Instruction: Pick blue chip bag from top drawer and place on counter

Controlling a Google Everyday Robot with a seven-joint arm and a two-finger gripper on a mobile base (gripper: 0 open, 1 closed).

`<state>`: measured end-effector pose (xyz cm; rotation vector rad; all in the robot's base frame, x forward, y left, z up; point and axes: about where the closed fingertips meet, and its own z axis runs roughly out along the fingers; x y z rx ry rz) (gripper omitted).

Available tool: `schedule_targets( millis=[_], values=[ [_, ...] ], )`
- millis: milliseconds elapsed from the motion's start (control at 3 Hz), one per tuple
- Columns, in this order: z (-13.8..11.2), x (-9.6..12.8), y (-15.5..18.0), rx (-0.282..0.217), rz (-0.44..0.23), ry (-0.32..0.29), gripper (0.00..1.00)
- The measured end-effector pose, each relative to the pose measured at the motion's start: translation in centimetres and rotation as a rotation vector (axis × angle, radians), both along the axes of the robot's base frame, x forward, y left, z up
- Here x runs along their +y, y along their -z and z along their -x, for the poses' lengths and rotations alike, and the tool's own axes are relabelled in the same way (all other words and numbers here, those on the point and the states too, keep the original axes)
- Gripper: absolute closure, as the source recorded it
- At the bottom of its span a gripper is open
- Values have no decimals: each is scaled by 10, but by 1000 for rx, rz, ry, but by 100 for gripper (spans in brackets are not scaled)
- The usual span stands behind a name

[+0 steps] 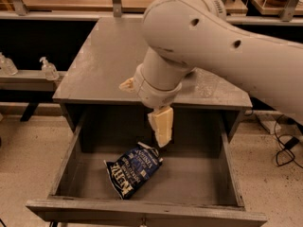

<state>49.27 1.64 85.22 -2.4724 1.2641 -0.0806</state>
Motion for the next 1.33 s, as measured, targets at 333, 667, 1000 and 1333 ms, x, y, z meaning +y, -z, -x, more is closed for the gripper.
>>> schedule_targets(
  millis=[333,667,1000,1333],
  values=[
    [0,0,0,0,0,0,0],
    [-2,4,30,48,-29,-50,0],
    [3,10,86,118,-77,-144,0],
    [23,21,166,192,-90,-309,0]
  ],
)
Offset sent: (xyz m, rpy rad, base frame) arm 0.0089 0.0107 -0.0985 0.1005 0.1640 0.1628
